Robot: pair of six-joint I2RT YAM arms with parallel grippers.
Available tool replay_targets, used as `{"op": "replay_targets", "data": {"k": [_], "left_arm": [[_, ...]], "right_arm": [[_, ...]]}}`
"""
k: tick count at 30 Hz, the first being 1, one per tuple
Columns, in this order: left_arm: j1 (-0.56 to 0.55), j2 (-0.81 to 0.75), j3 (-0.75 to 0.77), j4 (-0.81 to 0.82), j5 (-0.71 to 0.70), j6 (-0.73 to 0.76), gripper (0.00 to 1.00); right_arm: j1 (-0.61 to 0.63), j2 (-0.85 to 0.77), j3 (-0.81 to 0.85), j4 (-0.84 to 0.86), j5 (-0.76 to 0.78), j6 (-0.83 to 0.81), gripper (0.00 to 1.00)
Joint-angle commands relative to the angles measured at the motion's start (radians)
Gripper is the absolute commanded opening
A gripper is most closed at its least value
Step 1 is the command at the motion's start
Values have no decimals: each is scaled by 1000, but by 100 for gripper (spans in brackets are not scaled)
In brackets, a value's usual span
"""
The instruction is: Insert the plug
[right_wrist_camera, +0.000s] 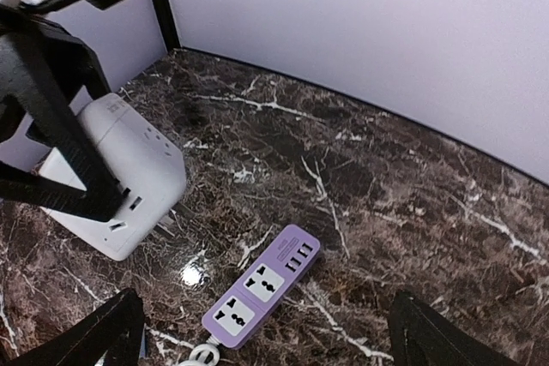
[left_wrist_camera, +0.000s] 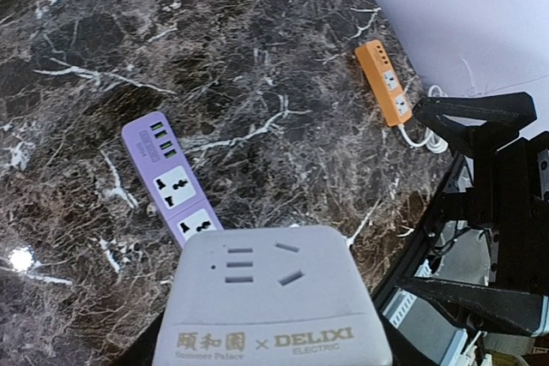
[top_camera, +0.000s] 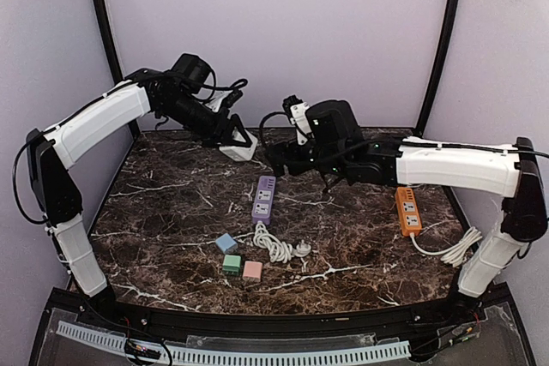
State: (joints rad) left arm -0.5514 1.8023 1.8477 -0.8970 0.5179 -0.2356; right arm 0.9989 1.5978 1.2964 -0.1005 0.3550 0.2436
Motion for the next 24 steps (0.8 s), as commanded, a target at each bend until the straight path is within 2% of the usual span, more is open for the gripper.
{"op": "replay_targets", "data": {"k": [1, 5, 9, 16, 21, 24], "left_arm": [[13, -70, -28, -49, -140, 24, 1], [22, -103, -82, -42, -195, 36, 1], [46, -132, -133, -53, -205, 74, 1], [150, -255, -287, 14, 25, 135, 1], [221, -354, -447, 177, 373, 133, 1], [225, -388, -499, 213, 445, 138, 1]], "right_arm": [[-18, 143, 182, -255, 13, 187, 99], [-50, 292, 357, -472, -81, 301, 99], [-81, 405, 479, -585, -172, 363, 99], [-124, 486, 539, -617, -292, 420, 99], [-148, 560, 582, -638, -434, 466, 99], [-156, 598, 604, -642, -485, 480, 99]]}}
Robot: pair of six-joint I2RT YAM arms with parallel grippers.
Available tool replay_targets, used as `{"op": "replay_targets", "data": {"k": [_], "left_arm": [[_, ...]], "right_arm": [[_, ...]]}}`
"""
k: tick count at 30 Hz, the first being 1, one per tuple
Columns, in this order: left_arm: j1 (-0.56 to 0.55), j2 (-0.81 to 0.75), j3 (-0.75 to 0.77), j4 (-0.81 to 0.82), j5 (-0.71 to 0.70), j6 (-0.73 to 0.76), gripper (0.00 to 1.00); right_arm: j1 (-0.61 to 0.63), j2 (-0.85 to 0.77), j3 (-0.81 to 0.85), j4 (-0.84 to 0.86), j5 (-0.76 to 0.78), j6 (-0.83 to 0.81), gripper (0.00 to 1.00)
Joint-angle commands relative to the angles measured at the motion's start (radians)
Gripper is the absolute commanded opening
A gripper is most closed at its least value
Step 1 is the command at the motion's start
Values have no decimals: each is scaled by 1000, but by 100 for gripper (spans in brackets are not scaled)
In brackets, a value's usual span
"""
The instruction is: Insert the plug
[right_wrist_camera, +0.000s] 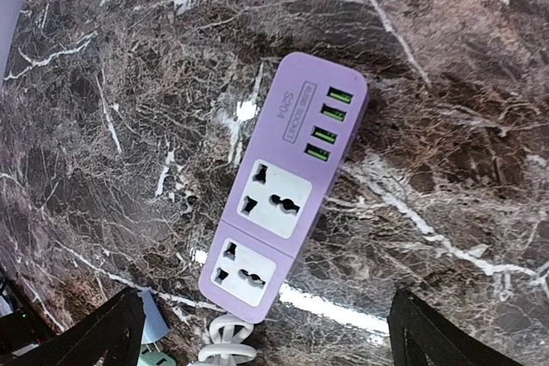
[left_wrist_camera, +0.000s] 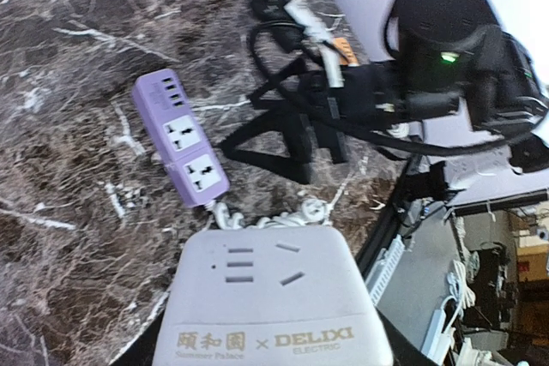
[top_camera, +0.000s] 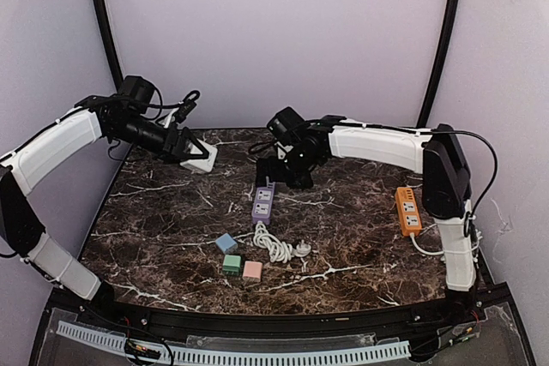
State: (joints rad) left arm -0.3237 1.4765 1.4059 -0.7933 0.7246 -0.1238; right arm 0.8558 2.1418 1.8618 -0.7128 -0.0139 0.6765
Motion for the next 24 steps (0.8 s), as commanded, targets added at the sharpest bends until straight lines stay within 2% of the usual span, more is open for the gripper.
{"op": "replay_targets", "data": {"k": [1, 4, 13, 18, 24], "left_arm": [[-2, -62, -61, 108, 249, 28, 1], [-2, -57, -72, 102, 237, 20, 1], [-2, -42, -35, 30, 45, 30, 1], [-2, -52, -40, -1, 9, 32, 1], [-2, -86, -87, 24, -10, 4, 1]], "right_arm": [[-14, 65, 48, -33, -124, 52, 99], [-18, 108, 81, -54, -150, 66, 99], [-21, 256, 240, -117, -177, 81, 99], [-13, 281, 241, -132, -176, 128, 99], [8, 305, 272, -155, -115, 119, 84]]}}
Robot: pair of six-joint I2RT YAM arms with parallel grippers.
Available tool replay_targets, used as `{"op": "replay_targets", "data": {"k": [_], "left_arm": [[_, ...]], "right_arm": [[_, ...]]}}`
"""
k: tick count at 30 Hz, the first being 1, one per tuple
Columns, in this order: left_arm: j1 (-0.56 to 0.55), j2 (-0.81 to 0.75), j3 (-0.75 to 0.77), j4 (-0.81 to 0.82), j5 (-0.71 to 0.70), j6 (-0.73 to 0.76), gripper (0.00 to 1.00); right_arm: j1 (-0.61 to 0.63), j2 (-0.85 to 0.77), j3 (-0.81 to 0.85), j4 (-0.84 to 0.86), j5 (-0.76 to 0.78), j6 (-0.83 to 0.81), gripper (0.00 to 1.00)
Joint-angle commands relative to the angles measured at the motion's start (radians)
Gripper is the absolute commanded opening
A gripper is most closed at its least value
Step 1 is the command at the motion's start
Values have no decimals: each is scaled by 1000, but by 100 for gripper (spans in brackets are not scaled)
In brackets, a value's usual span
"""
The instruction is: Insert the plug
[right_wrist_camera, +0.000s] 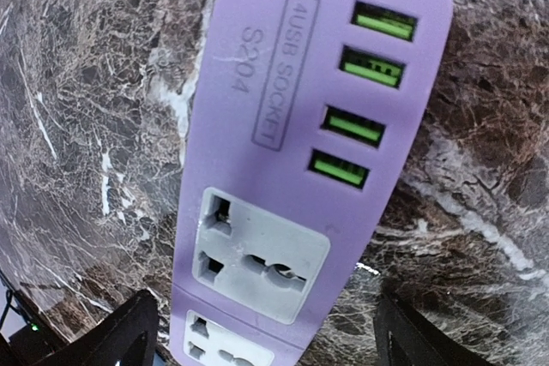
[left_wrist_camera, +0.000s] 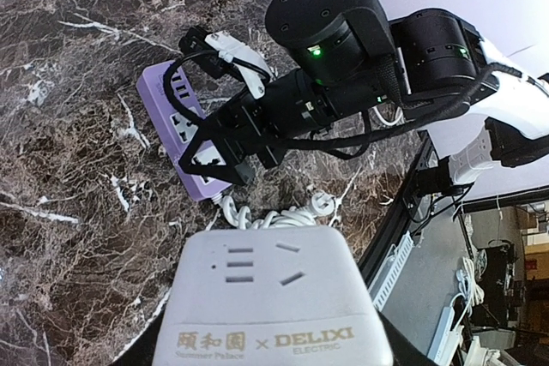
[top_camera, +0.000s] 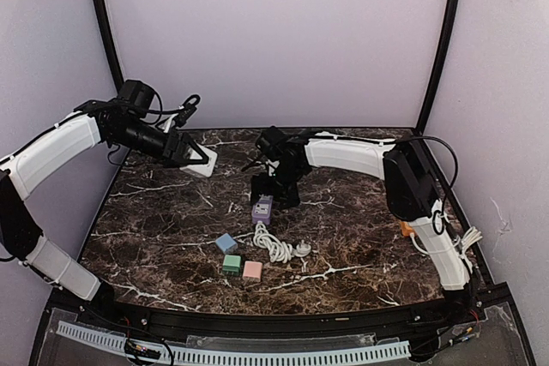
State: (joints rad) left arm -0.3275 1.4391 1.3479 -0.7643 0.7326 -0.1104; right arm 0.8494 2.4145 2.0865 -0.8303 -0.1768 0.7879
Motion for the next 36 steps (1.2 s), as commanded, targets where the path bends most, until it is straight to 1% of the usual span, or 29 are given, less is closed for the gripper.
{"op": "replay_targets", "data": {"k": [1, 4, 7, 10, 12, 18, 19, 20, 22, 25, 26, 27, 31, 33, 36], "left_arm": [[2, -51, -41, 4, -18, -19, 1], [2, -65, -59, 20, -15, -34, 1], [1, -73, -75, 34, -18, -39, 1], [2, -73, -82, 38, -16, -40, 1], [2, -72, -84, 39, -16, -41, 1], [2, -81, -96, 41, -26, -45, 1], [2, -83, -97, 42, -31, -45, 1], [2, -85, -101, 42, -33, -47, 1], [2, -90, -111, 45, -41, -50, 1], [1, -102, -125, 61, -50, -61, 1], [2, -103, -130, 63, -52, -62, 1], [2, -106, -131, 64, -55, -63, 1], [2, -118, -141, 60, -74, -66, 1], [2, -124, -145, 58, -84, -68, 1], [2, -135, -154, 50, -117, -73, 1]], "right_arm": [[20, 44, 68, -51, 60, 2, 82], [37, 95, 144, -106, 98, -35, 76], [51, 126, 192, -151, 137, -58, 75], [63, 133, 189, -163, 169, -73, 74], [67, 136, 196, -180, 187, -85, 71], [65, 103, 180, -248, 321, -140, 65], [61, 89, 162, -252, 337, -147, 65], [53, 73, 140, -249, 350, -156, 62], [45, 37, 82, -227, 368, -186, 49], [37, -8, 5, -195, 414, -261, 40], [34, -21, -14, -186, 431, -300, 33], [33, -28, -32, -187, 458, -340, 30], [24, -72, -116, -139, 560, -491, 27], [15, -110, -177, -67, 567, -579, 24], [0, -156, -257, 42, 554, -704, 24]]}}
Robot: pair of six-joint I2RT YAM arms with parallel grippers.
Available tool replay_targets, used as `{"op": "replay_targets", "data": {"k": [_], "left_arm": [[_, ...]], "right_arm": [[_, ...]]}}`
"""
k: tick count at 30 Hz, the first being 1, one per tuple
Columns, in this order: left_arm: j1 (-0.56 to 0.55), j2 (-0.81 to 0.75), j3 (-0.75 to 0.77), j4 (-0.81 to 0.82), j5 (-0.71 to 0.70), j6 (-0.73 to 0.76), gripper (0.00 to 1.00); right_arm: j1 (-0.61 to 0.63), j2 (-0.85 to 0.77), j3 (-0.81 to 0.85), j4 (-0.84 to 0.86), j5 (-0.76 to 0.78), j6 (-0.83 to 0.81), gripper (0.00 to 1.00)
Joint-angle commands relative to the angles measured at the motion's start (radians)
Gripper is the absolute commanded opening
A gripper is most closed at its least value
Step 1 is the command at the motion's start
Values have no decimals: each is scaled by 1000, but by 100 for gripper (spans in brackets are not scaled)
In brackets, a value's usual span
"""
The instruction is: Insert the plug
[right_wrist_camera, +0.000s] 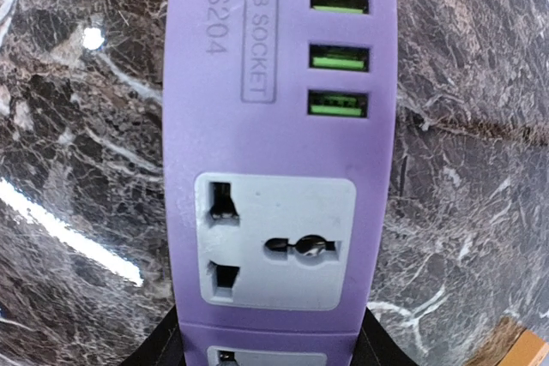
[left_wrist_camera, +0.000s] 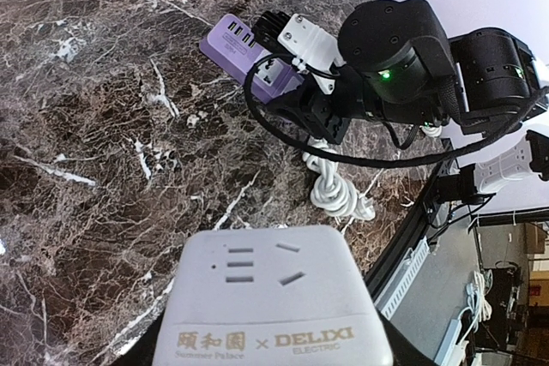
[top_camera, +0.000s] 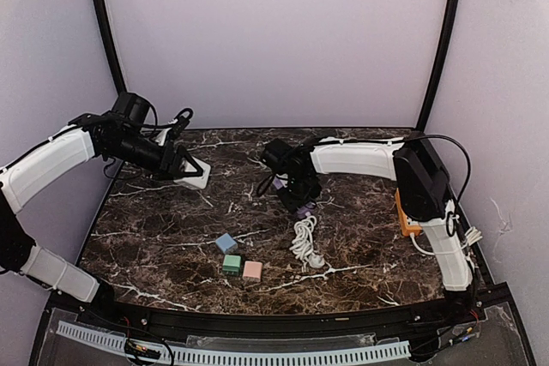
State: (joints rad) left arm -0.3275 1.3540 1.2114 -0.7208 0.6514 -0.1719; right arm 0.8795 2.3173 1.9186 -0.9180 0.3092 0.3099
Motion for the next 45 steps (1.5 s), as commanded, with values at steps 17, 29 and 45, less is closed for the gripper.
{"op": "replay_targets", "data": {"k": [17, 29, 45], "left_arm": [[2, -85, 4, -136, -330, -3, 1], [2, -114, 4, -181, -308, -1, 1], [2, -101, -8, -187, -284, -6, 1]], "right_arm": [[109, 9, 3, 307, -234, -556, 27], [272, -55, -85, 384, -362, -641, 30], [309, -59, -154, 446, -345, -576, 50]]}}
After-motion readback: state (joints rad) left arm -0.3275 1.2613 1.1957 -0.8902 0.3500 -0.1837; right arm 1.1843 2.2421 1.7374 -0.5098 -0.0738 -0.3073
